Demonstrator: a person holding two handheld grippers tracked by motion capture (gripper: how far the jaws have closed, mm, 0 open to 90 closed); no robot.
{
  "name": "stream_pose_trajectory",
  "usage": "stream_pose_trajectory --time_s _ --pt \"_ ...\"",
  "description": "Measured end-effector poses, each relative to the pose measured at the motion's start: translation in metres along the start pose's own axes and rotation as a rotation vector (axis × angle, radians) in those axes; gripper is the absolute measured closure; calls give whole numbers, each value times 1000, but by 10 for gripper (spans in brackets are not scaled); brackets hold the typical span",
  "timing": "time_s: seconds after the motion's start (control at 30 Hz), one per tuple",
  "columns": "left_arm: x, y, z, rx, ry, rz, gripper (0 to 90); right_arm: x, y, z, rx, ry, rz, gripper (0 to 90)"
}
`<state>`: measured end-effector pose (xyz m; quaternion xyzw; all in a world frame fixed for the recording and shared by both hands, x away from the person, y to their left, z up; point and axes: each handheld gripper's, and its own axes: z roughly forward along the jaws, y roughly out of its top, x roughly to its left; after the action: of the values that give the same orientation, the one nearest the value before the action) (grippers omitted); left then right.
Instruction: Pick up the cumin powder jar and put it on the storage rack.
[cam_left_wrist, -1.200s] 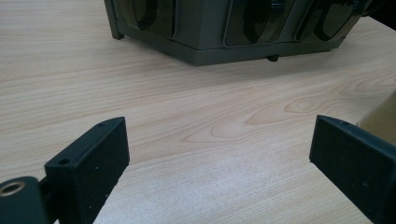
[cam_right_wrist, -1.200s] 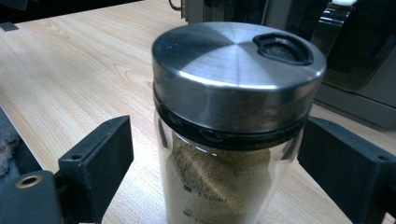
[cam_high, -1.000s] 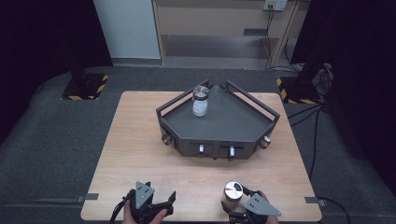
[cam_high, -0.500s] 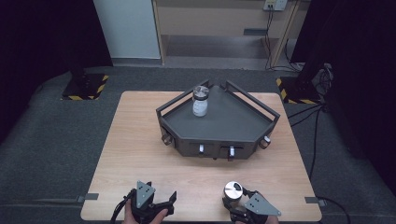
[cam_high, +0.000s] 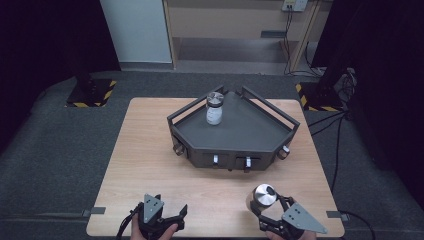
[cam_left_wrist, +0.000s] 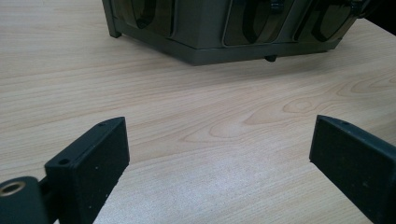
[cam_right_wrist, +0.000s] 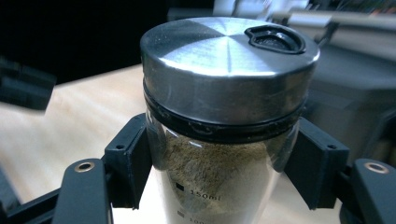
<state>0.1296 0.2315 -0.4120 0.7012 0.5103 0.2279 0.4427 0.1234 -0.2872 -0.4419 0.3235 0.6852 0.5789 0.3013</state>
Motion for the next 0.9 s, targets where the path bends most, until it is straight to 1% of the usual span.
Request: stream_pose_trajectory --time_s 0.07,0.17,0.3,0.4,0.5,0.63,0.9 --pt "0 0 0 0 -3 2 39 -1 6 -8 -26 -29 -9 308" --pt "0 0 0 0 -7 2 39 -3 9 -14 -42 -56 -9 308" --pt "0 0 -1 -2 -5 1 39 -5 10 -17 -41 -77 -4 308" --pt "1 0 -1 -1 -3 -1 39 -5 11 -17 -43 -80 -4 308" --pt "1 0 0 3 -5 -9 39 -5 13 -17 -47 -78 -19 308" --pt "1 0 0 2 -3 -8 39 -5 18 -17 -52 -80 -28 308" --pt "0 -1 0 2 -5 -2 38 -10 38 -6 -87 -123 -42 308"
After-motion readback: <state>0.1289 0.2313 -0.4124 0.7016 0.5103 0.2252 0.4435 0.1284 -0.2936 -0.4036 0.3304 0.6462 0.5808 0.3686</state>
